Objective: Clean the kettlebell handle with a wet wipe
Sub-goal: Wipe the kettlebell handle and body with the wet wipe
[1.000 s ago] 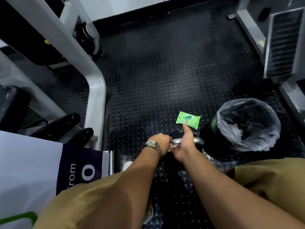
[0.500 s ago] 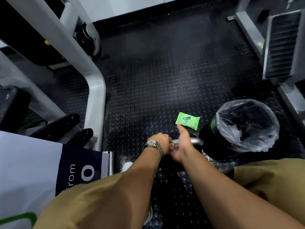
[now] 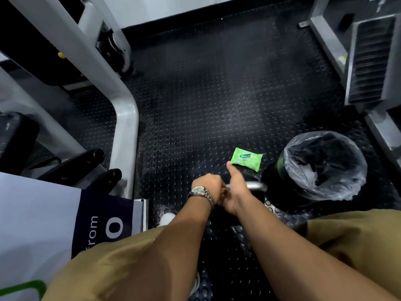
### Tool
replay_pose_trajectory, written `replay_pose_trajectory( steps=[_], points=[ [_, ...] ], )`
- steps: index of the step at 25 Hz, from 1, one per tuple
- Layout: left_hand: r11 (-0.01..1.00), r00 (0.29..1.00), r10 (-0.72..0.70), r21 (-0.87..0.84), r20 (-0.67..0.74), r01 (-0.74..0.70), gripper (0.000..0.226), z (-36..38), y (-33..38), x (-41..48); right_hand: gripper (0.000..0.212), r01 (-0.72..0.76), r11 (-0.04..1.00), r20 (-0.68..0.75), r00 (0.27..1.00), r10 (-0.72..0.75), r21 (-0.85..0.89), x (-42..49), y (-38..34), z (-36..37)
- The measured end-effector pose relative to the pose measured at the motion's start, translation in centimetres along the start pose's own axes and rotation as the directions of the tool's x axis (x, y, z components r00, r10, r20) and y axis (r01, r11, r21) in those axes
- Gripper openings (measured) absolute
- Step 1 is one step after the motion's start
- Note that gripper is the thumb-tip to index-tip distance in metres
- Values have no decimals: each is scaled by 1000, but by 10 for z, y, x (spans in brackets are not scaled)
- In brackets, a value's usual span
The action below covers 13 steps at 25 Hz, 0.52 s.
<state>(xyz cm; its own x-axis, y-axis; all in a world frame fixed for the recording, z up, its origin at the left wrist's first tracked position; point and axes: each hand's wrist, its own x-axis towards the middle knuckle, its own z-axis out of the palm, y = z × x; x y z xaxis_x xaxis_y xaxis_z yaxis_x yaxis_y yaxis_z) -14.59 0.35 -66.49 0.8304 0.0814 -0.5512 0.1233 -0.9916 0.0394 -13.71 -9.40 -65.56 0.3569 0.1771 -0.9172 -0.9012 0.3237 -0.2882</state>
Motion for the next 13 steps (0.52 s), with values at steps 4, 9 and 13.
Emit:
replay_pose_trajectory(
  steps=[4, 9, 13],
  points=[
    [999, 1000, 1, -42, 27, 0, 28, -2, -1, 1, 53, 26, 977, -75, 997, -10, 209, 7, -23, -1],
    [1000, 998, -7, -10, 55, 8, 28, -4, 4, 1, 59, 57, 995, -134, 990, -46, 83, 1, -16, -7],
    [1000, 999, -21, 21, 25, 20, 28, -7, 5, -1, 64, -6, 1000, 41, 999, 7, -23, -9, -6, 3]
  ],
)
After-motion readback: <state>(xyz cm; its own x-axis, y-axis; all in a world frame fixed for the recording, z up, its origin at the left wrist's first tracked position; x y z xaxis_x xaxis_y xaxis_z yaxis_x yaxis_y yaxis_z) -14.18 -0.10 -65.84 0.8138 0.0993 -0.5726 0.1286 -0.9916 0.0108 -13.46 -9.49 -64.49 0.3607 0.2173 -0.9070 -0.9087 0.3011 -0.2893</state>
